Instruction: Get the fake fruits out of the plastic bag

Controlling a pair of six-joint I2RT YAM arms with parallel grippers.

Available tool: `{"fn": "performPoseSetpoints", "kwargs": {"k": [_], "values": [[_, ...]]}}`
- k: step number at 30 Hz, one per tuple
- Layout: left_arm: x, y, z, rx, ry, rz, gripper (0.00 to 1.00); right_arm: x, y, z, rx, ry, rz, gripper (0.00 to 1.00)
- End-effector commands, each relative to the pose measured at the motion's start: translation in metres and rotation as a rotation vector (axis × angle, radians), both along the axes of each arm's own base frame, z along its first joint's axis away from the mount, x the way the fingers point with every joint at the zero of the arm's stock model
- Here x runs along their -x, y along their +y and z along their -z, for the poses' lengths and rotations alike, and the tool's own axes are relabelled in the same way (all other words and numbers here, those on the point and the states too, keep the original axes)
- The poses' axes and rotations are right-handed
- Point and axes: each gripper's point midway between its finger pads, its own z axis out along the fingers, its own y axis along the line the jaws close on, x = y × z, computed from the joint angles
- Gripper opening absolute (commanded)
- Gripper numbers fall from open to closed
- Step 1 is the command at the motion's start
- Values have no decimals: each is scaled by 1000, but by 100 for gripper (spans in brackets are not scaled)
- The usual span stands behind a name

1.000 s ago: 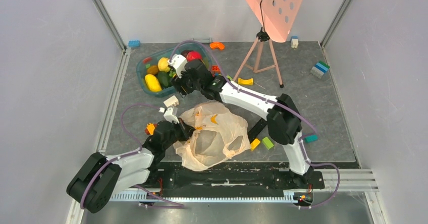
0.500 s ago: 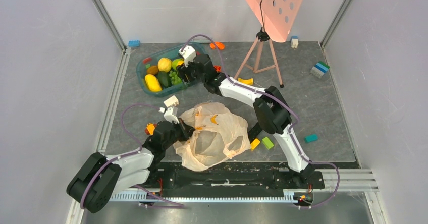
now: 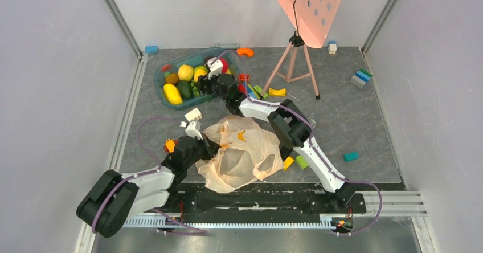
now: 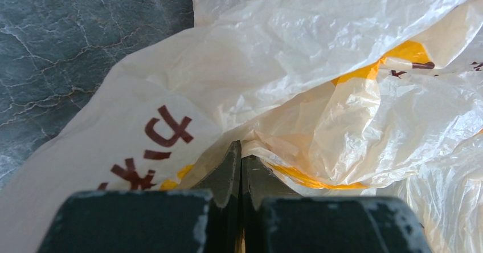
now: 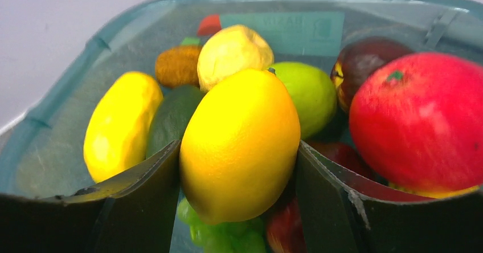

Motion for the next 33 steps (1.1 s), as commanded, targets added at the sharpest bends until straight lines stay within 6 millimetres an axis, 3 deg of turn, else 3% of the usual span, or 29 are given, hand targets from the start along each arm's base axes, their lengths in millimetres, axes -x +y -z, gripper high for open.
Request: {"fn": "performPoseSetpoints", "kwargs": {"k": [1,10,13,17,23,28,30,33], "values": [[-10,-8,-18,43,-50,8,2,-14,10,-56,-239,-86,45,65],[-10,-7,-18,40,-50,6,2,-16,12,-62,-270,-107,44,98],[-10,-7,-18,38,-51,7,2,-10,10,-73,-260,-132,24,98],[-10,-7,-17,35,-50,6,2,5,0,-105,-265,-170,-4,98],[-10,-6,-17,31,-48,4,2,34,-34,-148,-232,-202,6,98],[-9,-6,-16,30,-45,6,2,21,-53,-143,-71,-138,110,98],[-9,-6,-16,30,-44,4,2,4,-52,-130,15,-83,140,96],[-10,-7,-16,31,-42,9,2,-20,-51,-100,93,31,153,86]]}}
